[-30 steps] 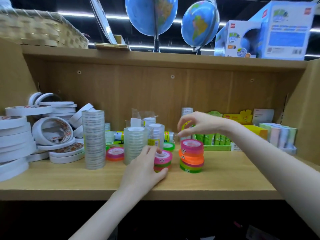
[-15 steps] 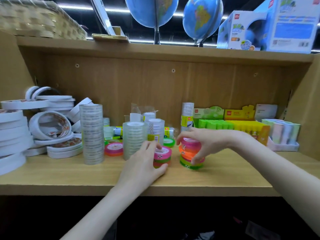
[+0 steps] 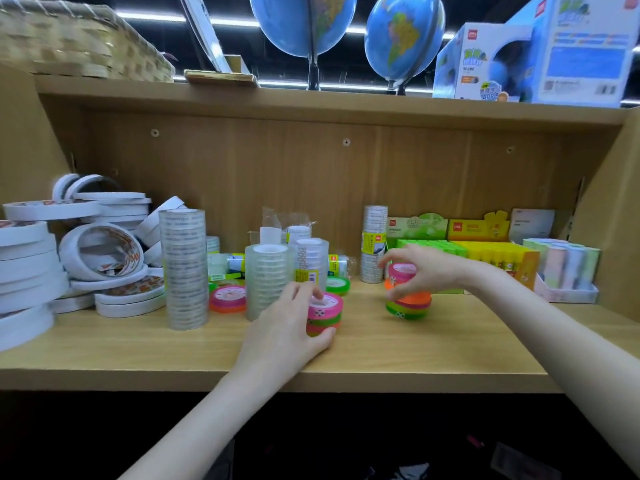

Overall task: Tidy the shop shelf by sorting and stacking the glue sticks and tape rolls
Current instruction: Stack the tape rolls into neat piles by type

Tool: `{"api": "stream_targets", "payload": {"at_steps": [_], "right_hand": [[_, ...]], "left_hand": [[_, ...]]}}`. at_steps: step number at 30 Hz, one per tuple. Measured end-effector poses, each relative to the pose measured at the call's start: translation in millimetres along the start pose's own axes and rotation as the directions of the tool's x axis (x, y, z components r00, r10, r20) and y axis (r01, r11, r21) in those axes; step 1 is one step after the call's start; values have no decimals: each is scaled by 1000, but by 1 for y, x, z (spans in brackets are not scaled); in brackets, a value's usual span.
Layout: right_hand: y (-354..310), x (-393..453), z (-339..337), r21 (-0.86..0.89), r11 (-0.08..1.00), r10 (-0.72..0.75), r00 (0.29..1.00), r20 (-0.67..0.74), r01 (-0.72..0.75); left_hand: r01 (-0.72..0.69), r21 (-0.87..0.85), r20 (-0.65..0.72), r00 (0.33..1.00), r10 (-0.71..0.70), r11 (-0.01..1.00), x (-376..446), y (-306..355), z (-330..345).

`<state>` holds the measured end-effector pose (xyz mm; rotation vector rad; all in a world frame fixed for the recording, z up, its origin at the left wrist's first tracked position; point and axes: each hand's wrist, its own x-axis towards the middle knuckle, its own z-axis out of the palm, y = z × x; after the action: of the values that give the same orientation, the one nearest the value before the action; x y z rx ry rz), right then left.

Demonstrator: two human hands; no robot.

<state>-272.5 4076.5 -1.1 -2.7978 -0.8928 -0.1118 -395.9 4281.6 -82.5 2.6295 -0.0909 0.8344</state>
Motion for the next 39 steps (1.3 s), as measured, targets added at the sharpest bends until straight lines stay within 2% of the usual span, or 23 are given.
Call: {"api": "stream_targets", "payload": {"at_steps": [2, 3, 7, 10, 17, 24, 29, 35, 37, 39], "right_hand": [[-12, 9, -2, -110, 993, -60, 994, -93, 50], [-20, 15, 0, -200, 978, -83, 993, -85, 64], [-50, 42, 17, -474, 877, 6, 985, 174, 78], [-64, 56, 22, -554, 827, 39, 973, 229, 97], [-50, 46, 16, -432, 892, -18, 965, 262, 134], [-47, 30, 9, -274, 953, -75, 976, 204, 130], [-50, 32, 11, -339, 935, -17, 967, 256, 106], [-51, 29, 12, -288, 954, -2, 966, 257, 78], [-49, 27, 8, -232, 970, -24, 974, 226, 77], [-48, 24, -4, -147, 985, -68, 989, 133, 88]], "left_hand": [[-4, -5, -5, 1000, 4, 1000, 0, 0, 0], [-4, -11, -8, 1000, 4, 1000, 0, 0, 1], [-6, -27, -11, 1000, 6, 1000, 0, 1, 0], [-9, -23, -13, 1000, 9, 1000, -1, 1, 0], [-20, -52, 0, 1000, 20, 998, 1, -2, 0], [12, -175, -13, 1000, -14, 984, 5, -3, 0], [19, -144, -7, 1000, -21, 989, 4, -2, 0], [-51, -33, -140, 989, 46, 998, -6, 0, -2], [-104, -84, -216, 973, 84, 991, -11, -2, -4], [-137, -142, -288, 953, 92, 980, -17, -8, -8]]}}
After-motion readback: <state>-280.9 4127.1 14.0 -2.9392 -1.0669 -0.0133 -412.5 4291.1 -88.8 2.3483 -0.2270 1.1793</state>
